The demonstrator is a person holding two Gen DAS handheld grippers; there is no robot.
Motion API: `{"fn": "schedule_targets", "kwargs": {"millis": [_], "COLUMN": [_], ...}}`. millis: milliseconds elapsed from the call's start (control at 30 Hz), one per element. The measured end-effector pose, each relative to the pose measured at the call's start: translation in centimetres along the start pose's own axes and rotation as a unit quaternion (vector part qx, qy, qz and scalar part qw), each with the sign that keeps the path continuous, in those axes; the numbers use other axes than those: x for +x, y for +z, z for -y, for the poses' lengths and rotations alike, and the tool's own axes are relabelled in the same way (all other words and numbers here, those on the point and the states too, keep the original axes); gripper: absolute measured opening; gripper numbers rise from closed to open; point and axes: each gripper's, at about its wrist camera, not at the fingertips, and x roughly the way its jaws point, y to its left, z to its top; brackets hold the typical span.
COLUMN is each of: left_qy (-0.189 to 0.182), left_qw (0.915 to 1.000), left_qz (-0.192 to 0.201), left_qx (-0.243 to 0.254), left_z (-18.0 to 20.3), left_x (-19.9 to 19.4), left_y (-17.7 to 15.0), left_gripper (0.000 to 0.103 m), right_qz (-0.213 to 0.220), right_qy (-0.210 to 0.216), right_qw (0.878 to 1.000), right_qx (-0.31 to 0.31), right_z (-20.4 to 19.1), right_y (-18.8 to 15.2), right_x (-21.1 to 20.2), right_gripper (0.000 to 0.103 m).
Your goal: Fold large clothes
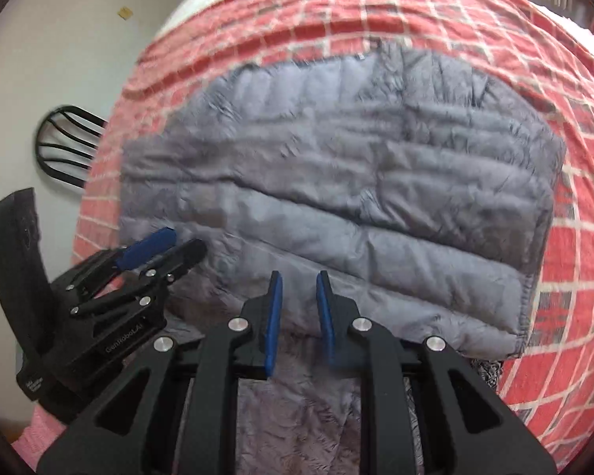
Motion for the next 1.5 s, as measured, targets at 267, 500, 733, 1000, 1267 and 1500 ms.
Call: {"fn": "schedule_targets", "kwargs": {"millis": [267,500,733,1000,1267,1500], "left_qy": [0.03,0.019,0.022,0.103,0.103,0.087], "left_qw": [0.999,0.9998,0.998,0.9933,0.9897,0.9907], "left_qz": [0.003,-0.006,0.058,0.012,0.006,0.003], "left_qx": [0.033,0.006,0.013,-0.053,-0.1,-0.105], "left_z": [0.8,0.1,-3.7,-10.4,-12.0,-12.4], "left_x": [2.2,0.5,-10.2,-14.0,-15.3,-15.4], "left_y": [-0.7,-0.2,-7.0,-19.5,-26.0,-29.0], "left_gripper": [0.047,0.046,0.067,0.07,0.07,0.07], "right_qz": [-0.007,0.009,0.118,0.113,0.082,0.064], "right_qy": [-0.016,0.009,0.04,-0.029,-0.037,-0.008], "right_qw": [1.0,1.0,0.991,0.993,0.994,0.996], "right_qx": [0.003,0.009,-0.041,0.029,0.061,0.057], "right_z": [1.0,1.0,1.6,6.6,9.1,9.0], "right_y": [-0.4,-0.8,-10.6,-22.4,-28.9,-32.1], "right_x": [3.3,1.0,-10.0,-11.6,-10.7,-9.6], "right_gripper": [0.014,0.019,0.052,0.059,0.061,0.063]}}
